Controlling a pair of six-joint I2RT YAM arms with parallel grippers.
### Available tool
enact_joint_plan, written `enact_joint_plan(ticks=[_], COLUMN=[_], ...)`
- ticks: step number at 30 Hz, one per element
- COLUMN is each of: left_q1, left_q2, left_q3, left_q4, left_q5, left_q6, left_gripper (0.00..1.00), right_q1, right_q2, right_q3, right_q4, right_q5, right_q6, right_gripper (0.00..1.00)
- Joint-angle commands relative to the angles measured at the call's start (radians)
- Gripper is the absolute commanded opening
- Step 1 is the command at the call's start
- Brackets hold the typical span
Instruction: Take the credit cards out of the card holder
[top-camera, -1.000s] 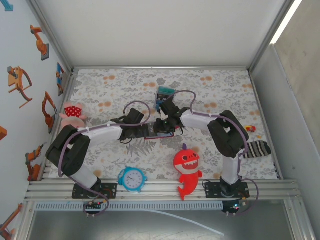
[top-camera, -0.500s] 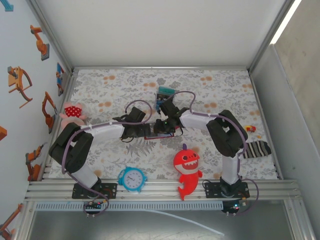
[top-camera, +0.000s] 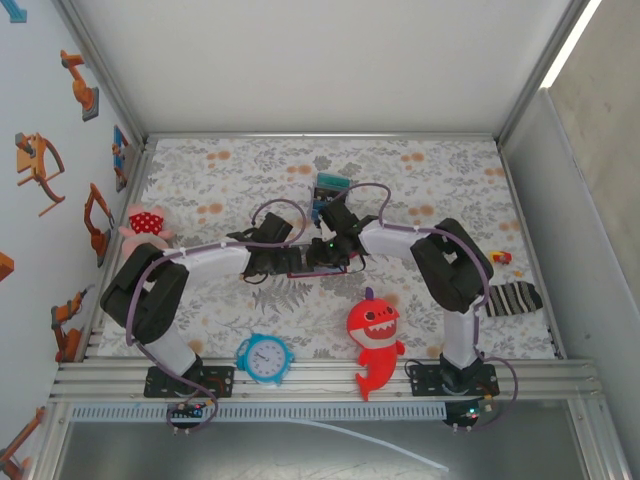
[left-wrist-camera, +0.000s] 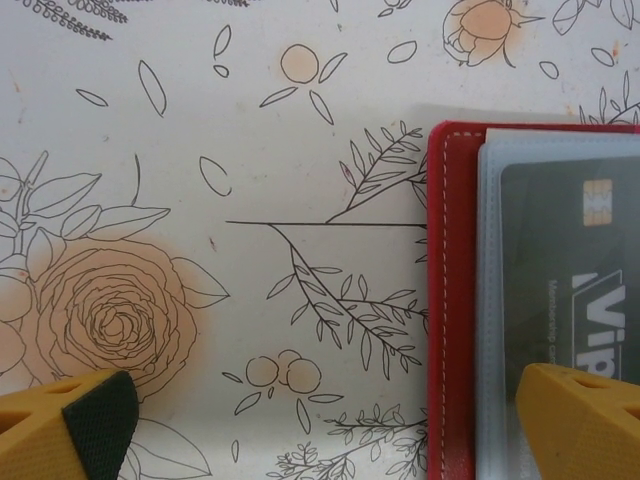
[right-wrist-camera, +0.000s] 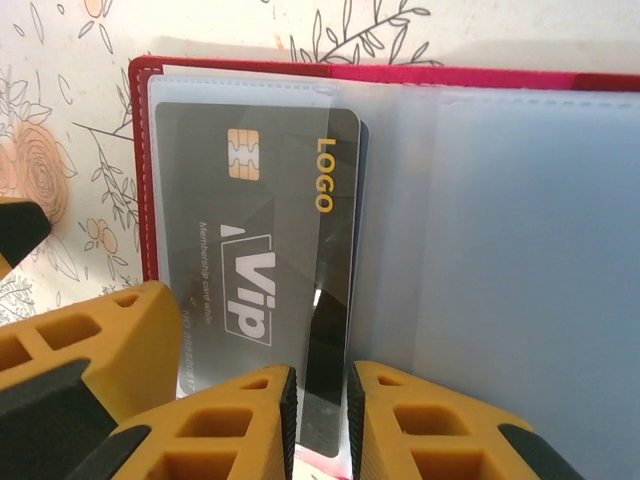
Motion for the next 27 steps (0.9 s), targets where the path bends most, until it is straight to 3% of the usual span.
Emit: enact_joint_plan(ticks=[1, 9, 12, 27], left_q1=[0.005, 0.004, 0.004, 0.005], left_q2=[0.045, 0.069, 0.057, 0.077], left_q3=[0.003, 0.009, 0.006, 0.013], left_q4=[-0.075, -0.130, -0.154, -0.141], left_q5=[-0.008, -0.021, -0.045, 0.007], left_q6=[0.023, 0.017, 0.013, 0.023], left_gripper=[1.00, 0.97, 0.91, 0.90], right_q1=[-0.014, -0.032, -0.035, -0.042], right_q2=[0.029, 0.018, 0.011, 0.046], right_q3=[-0.037, -0.080, -0.084, -0.125], right_q4=[0.034, 0.096, 0.089, 0.298], right_q5=[-0.023, -0.063, -0.056, -0.206], right_q6=[0.034, 0.060, 0.057, 0.134], right_gripper=[0.22, 0.22, 0.22, 0.19])
